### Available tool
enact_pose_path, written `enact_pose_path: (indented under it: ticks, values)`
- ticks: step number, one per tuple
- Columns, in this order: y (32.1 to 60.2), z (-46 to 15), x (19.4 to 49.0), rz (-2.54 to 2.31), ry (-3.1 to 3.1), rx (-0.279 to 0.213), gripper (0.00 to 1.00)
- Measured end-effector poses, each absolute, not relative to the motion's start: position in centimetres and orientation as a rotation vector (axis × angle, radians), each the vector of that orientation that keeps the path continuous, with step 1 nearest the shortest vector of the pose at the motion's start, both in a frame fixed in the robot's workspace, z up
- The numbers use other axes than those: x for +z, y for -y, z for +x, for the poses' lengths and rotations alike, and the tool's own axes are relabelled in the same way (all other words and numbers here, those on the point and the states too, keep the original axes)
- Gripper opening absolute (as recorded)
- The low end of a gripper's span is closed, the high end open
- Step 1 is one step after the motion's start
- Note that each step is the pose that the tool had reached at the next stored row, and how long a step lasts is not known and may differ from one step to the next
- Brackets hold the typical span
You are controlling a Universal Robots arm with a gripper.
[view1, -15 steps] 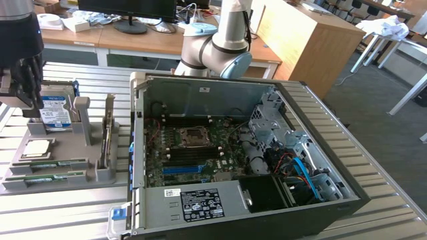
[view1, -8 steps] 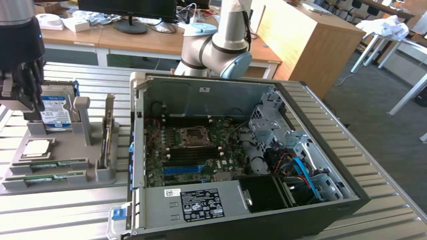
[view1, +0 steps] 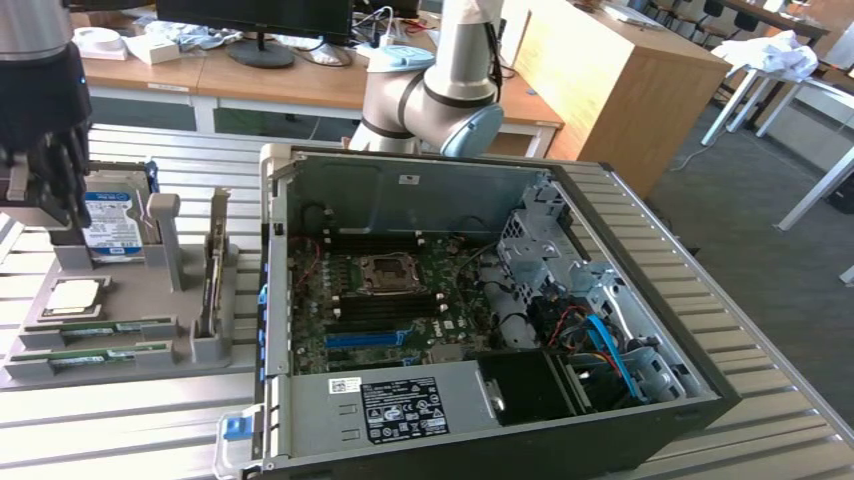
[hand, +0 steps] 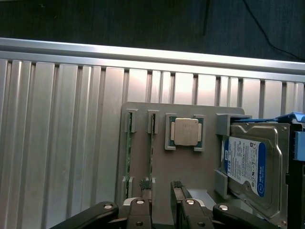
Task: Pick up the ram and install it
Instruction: 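Pick up the ram and move it above insertion slot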
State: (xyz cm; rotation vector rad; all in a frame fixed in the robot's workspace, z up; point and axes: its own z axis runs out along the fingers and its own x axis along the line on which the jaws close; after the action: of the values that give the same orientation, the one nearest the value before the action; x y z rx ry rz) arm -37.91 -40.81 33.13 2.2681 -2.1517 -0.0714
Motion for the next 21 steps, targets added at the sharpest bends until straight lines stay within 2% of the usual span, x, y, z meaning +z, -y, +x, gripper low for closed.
enact_pose_path:
  ticks: [21]
  values:
    - [40.8, -37.9, 31.3, 2.268, 2.152, -0.071, 0.3]
